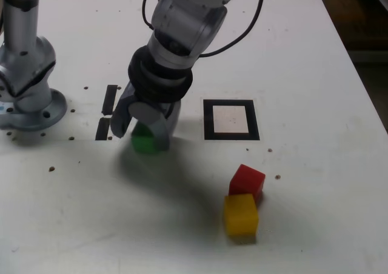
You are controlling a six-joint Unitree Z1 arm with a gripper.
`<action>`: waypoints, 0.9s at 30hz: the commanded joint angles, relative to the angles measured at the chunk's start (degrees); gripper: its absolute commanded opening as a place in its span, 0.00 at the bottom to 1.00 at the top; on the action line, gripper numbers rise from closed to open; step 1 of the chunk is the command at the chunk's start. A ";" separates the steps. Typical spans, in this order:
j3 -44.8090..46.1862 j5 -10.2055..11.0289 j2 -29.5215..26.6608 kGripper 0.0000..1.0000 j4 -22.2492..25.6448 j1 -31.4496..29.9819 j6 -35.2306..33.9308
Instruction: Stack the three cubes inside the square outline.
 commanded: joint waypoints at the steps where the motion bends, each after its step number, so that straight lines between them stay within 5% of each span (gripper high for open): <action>1: -0.31 -0.04 -0.59 0.88 0.12 0.00 -0.40; 8: -3.50 0.76 -2.26 0.92 5.19 -0.16 -2.90; 15: -20.82 3.40 -2.70 0.93 16.37 -3.70 -4.50; 27: -35.69 4.41 6.98 0.93 16.30 -5.49 -2.83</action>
